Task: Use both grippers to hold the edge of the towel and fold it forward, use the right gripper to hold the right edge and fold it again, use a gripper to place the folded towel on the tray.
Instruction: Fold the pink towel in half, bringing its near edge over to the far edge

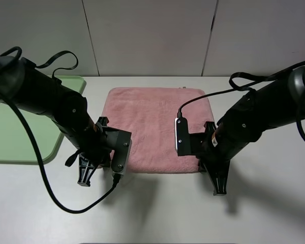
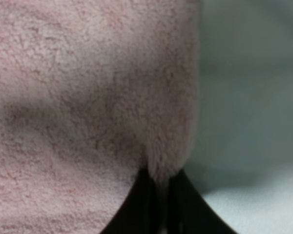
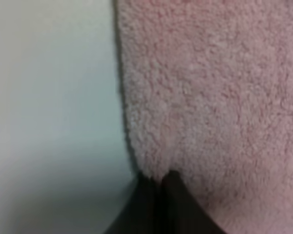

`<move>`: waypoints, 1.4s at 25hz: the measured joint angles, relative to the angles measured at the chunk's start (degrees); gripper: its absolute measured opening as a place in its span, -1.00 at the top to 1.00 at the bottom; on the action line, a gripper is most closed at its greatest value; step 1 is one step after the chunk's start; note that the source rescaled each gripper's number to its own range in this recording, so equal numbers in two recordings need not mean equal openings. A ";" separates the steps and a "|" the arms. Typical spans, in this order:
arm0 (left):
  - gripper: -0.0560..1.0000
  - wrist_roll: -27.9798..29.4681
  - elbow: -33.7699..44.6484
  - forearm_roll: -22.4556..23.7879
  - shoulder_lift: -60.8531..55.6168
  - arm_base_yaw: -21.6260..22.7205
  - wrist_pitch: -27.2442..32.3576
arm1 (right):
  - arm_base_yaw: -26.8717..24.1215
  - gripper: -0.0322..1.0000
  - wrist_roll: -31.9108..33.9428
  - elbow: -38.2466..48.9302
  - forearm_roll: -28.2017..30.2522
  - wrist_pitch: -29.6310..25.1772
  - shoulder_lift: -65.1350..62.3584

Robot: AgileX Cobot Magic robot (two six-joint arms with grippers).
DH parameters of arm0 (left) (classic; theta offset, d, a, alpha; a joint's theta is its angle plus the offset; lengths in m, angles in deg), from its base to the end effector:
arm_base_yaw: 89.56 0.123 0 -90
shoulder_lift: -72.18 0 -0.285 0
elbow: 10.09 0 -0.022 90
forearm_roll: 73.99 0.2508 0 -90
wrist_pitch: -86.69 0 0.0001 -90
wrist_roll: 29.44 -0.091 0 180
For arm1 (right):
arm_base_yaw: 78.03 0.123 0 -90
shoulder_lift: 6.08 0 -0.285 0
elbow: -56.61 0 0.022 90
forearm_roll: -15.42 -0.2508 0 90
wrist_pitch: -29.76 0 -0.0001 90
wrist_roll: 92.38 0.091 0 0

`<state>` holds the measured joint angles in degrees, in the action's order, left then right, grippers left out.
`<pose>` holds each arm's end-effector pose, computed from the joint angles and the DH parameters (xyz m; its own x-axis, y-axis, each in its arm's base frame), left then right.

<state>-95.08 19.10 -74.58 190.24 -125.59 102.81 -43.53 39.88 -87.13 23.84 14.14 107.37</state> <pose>0.2539 -0.1850 0.0882 0.2074 0.9705 -0.1231 0.9509 -0.1705 0.2584 0.2345 0.1568 0.0911 0.0143 -0.9936 -0.1121 -0.9723 0.0123 -0.2332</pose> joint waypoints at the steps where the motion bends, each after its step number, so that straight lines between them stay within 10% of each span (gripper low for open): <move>1: 0.88 0.00 0.00 0.00 0.05 0.00 0.00 | 0.00 0.94 0.00 0.00 -0.03 0.00 0.00; 35: 0.89 1.05 0.09 -1.38 -6.83 -0.27 11.21 | 0.00 0.94 0.06 0.14 -7.56 -9.56 -6.91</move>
<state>-94.03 19.19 -75.96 183.41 -125.86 114.03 -43.53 39.94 -86.99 16.28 4.58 100.45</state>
